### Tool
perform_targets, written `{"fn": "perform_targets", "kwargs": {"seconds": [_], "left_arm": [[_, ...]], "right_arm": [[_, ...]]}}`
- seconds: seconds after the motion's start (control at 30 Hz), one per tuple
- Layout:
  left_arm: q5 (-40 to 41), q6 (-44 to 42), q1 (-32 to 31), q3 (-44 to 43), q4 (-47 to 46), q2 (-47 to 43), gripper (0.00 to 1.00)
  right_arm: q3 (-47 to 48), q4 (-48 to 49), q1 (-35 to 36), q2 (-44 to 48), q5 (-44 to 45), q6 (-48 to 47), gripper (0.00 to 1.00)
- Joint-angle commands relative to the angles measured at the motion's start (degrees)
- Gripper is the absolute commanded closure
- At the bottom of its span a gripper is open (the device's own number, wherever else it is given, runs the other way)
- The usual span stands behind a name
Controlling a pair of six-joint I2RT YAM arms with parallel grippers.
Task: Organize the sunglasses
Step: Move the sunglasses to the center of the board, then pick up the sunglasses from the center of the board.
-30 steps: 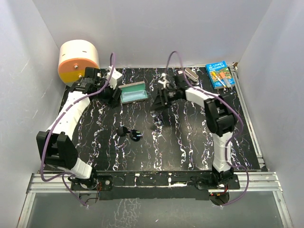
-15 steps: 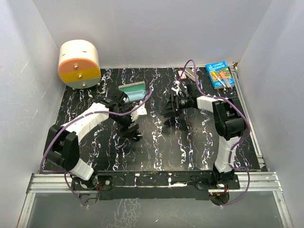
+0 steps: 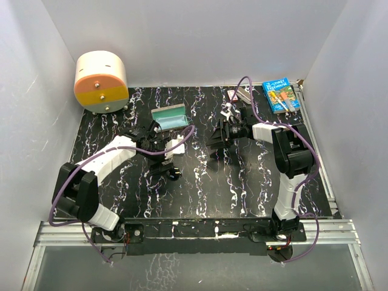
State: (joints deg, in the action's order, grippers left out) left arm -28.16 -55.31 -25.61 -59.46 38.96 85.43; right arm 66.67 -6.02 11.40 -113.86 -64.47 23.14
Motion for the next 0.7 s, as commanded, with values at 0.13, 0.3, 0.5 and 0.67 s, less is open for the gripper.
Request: {"fn": "perform_targets", "kwargs": {"seconds": [0.13,0.3,0.5,0.67], "left_arm": [[-2.12,-6.79,0.03,1.26,-1.82,0.92,0.27],[-1.13,-7.41,0.03,1.63,-4.23,2.91,0.27],[-1.09,-7.44,0.03,0.85,-4.94,4.94,0.27],[-0.35,-7.43,0.03,0.48,-6.01,7.11,0.27]], "right_arm": [[-0.41,3.73,-0.71,-0.43,-1.19,-0.28,0.34],[-0.58,3.69,-0.90,-0.83,-1.43,-0.37,0.34],[-0.49,3.73,-1.18,-1.33,-1.45,-0.28,0.34],[-0.41,3.80,-1.19,-1.92,-1.52,-0.28,0.35]]}}
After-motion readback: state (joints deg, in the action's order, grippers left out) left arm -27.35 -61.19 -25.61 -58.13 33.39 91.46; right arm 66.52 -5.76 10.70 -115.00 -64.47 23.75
